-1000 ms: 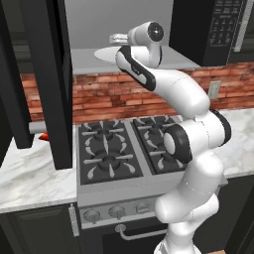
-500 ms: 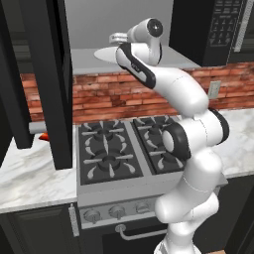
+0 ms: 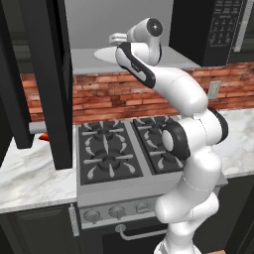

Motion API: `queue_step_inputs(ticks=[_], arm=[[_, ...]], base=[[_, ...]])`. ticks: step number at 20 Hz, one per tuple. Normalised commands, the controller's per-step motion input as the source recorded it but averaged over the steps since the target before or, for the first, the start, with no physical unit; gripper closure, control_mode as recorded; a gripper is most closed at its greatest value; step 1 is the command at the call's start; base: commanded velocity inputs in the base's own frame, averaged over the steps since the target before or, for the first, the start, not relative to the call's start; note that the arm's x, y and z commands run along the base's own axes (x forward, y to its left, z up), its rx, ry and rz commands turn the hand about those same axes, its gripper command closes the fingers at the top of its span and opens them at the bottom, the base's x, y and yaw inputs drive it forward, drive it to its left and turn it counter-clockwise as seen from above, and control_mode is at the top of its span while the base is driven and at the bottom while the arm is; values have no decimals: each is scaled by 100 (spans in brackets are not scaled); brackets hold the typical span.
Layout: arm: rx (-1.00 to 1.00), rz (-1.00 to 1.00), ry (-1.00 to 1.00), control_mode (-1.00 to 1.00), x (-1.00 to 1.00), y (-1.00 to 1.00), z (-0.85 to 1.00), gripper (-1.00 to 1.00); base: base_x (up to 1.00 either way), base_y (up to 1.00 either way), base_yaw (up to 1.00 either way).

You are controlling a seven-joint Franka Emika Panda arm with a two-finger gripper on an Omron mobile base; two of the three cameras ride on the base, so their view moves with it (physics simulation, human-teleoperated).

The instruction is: Place the sponge inside the microwave to prepare for sanitizing.

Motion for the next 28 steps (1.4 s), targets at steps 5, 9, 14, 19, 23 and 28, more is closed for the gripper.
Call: queue_step_inputs(ticks=[5, 9, 14, 19, 23, 28], arm=[[0, 0, 0, -100, 0, 0, -5, -100], [0, 0, 0, -100, -11, 0, 5, -100], [0, 0, 0, -100, -31, 0, 15, -100], [0, 0, 0, -100, -39, -3, 12, -100], [0, 0, 0, -100, -47, -3, 1, -100], [0, 0, 2, -100, -54, -14, 0, -100]], base=[[0, 0, 0], [0, 0, 0], [0, 0, 0], [0, 0, 0], [0, 0, 0], [0, 0, 0]])
